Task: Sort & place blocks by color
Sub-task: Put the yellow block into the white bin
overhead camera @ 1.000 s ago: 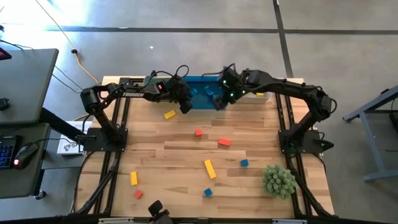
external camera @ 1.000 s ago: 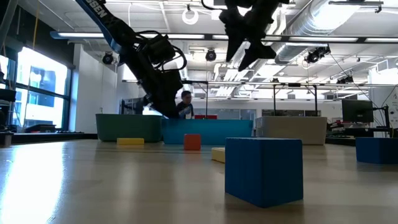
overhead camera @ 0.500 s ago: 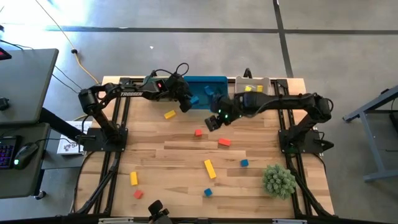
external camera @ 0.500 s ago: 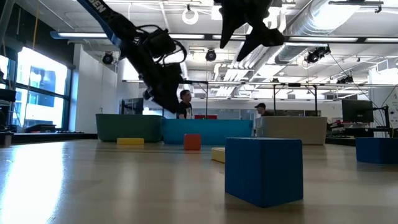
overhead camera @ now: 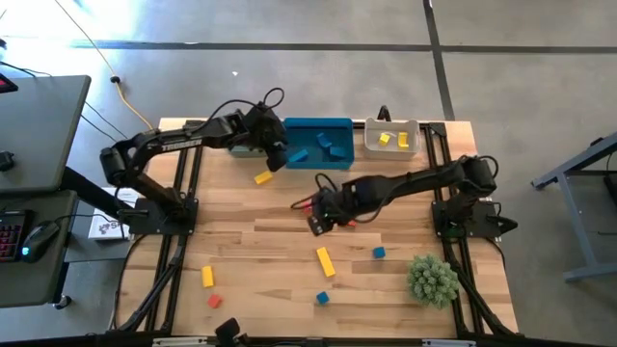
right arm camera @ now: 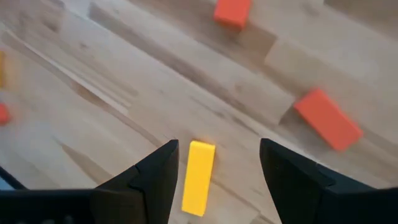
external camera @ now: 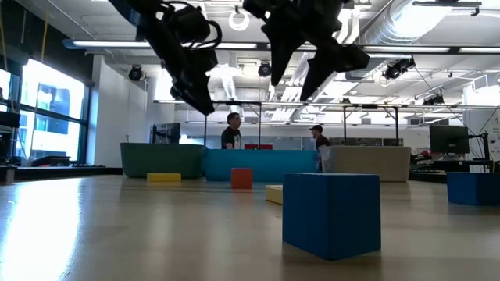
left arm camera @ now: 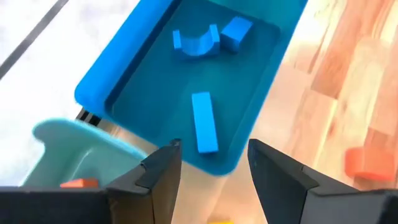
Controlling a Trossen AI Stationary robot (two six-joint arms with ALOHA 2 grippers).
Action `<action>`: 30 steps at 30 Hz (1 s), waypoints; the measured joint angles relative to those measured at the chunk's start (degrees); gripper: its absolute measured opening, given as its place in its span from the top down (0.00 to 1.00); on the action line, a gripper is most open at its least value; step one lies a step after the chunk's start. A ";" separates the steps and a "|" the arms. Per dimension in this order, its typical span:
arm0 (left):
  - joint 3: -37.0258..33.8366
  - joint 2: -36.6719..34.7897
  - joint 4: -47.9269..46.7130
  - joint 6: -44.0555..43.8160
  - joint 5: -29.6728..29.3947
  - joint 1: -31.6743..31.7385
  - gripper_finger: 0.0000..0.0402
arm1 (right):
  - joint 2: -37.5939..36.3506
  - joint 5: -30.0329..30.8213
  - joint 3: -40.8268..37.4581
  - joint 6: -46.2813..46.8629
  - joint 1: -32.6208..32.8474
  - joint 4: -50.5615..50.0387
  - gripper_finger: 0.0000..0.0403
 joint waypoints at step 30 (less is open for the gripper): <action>0.00 -1.70 -3.66 0.84 -0.33 0.00 0.57 | 15.42 -10.29 -0.02 13.71 7.49 9.20 0.48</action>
